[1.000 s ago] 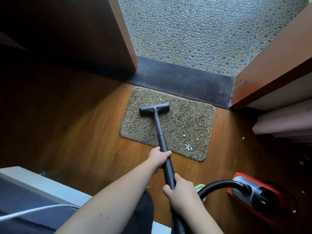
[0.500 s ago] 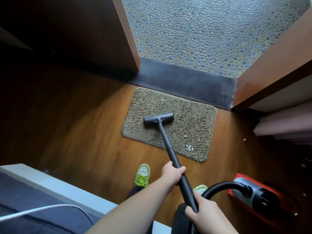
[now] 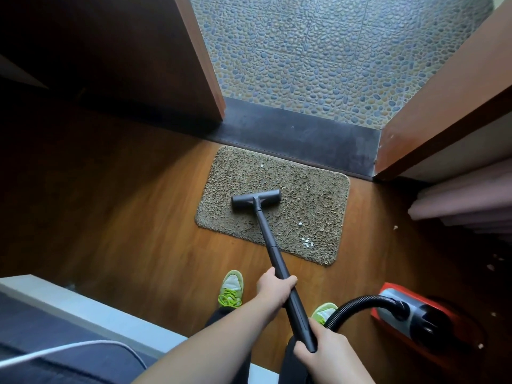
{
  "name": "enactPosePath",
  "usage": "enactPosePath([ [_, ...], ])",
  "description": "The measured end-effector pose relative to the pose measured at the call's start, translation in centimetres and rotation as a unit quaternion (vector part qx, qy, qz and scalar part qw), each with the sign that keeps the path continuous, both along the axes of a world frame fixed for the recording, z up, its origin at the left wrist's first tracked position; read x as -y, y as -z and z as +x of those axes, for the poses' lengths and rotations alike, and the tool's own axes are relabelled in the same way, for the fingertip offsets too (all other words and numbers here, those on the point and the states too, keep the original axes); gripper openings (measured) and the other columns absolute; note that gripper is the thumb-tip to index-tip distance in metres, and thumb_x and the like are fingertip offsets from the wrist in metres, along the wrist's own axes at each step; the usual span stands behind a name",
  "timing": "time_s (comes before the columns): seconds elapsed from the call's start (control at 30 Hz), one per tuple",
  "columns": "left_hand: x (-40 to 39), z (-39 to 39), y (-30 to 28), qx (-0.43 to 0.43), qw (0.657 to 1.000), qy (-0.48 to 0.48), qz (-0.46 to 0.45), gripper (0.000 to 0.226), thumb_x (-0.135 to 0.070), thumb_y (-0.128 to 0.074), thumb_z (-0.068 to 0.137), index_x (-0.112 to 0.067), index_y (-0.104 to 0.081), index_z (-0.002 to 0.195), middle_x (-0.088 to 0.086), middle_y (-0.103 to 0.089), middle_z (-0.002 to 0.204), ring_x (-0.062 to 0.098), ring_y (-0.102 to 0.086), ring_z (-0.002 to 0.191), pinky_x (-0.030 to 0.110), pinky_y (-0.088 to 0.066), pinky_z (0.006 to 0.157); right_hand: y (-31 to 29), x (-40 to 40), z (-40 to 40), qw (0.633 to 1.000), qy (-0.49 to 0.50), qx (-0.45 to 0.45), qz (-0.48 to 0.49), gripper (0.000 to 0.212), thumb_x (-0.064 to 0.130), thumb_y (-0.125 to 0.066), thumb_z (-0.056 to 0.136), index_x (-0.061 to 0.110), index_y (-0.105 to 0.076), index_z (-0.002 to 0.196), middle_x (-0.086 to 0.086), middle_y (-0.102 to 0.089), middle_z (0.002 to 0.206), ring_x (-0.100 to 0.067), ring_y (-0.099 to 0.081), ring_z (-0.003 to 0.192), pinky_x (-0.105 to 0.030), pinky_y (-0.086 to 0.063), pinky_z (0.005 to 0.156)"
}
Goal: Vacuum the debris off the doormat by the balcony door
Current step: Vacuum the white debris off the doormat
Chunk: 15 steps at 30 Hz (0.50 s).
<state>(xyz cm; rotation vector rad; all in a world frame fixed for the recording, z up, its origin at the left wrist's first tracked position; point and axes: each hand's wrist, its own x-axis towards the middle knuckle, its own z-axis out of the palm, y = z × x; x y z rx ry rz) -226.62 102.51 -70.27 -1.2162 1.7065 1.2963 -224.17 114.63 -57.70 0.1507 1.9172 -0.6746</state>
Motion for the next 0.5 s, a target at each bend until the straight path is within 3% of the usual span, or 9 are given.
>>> enactPosePath([
  [0.1, 0.7, -1.2, 0.0, -0.017, 1.000, 0.012, -0.006, 0.061, -0.029, -0.063, 0.084, -0.018, -0.044, 0.141, 0.000, -0.063, 0.111, 0.021, -0.064, 0.096, 0.029, -0.055, 0.074, 0.3, 0.8, -0.6, 1.000, -0.001, -0.024, 0.002, 0.028, 0.037, -0.050, 0.085, 0.027, -0.053, 0.111, 0.005, -0.059, 0.083, -0.006, -0.055, 0.075, -0.010, -0.040, 0.061],
  [0.17, 1.3, -2.3, -0.1, -0.022, 1.000, 0.013, -0.010, 0.033, -0.026, -0.063, 0.085, -0.026, -0.049, 0.114, -0.006, -0.059, 0.086, 0.022, -0.065, 0.089, 0.035, -0.059, 0.074, 0.6, 1.4, -1.2, 0.999, 0.002, -0.036, 0.005, 0.021, 0.036, -0.049, 0.085, 0.023, -0.053, 0.102, 0.006, -0.054, 0.074, -0.007, -0.050, 0.067, -0.013, -0.039, 0.058],
  [0.2, 1.6, -3.0, -0.1, -0.029, 0.999, 0.013, -0.010, 0.029, -0.025, -0.064, 0.084, -0.026, -0.045, 0.106, -0.005, -0.058, 0.084, 0.023, -0.066, 0.088, 0.037, -0.059, 0.076, 0.8, 1.7, -1.6, 0.999, 0.005, -0.044, 0.007, 0.019, 0.036, -0.049, 0.085, 0.023, -0.052, 0.098, 0.006, -0.053, 0.073, -0.008, -0.049, 0.066, -0.013, -0.038, 0.057],
  [0.3, 2.8, -5.5, 0.3, -0.045, 0.999, 0.015, -0.011, 0.040, -0.026, -0.066, 0.083, -0.021, -0.051, 0.119, 0.000, -0.060, 0.093, 0.024, -0.067, 0.089, 0.034, -0.059, 0.070, 1.3, 3.0, -3.2, 0.998, 0.006, -0.064, 0.022, 0.017, 0.037, -0.050, 0.085, 0.022, -0.048, 0.092, 0.004, -0.055, 0.078, -0.016, -0.051, 0.069, -0.015, -0.035, 0.051],
  [0.37, 3.7, -7.2, 1.0, -0.055, 0.998, 0.011, -0.011, 0.053, -0.027, -0.068, 0.080, -0.014, -0.052, 0.129, 0.005, -0.064, 0.099, 0.024, -0.067, 0.088, 0.032, -0.058, 0.063, 1.8, 3.9, -4.5, 0.997, 0.013, -0.069, 0.031, 0.019, 0.038, -0.050, 0.085, 0.021, -0.049, 0.091, 0.001, -0.060, 0.083, -0.021, -0.058, 0.072, -0.026, -0.044, 0.055],
  [0.5, 5.2, -10.3, 1.9, -0.060, 0.998, 0.008, 0.005, 0.039, -0.024, -0.069, 0.081, -0.012, -0.057, 0.116, 0.011, -0.067, 0.101, 0.024, -0.067, 0.085, 0.035, -0.060, 0.066, 2.6, 5.6, -7.2, 0.997, 0.044, -0.067, 0.020, 0.020, 0.037, -0.051, 0.080, 0.019, -0.052, 0.089, -0.006, -0.065, 0.088, -0.031, -0.067, 0.077, -0.040, -0.058, 0.070],
])
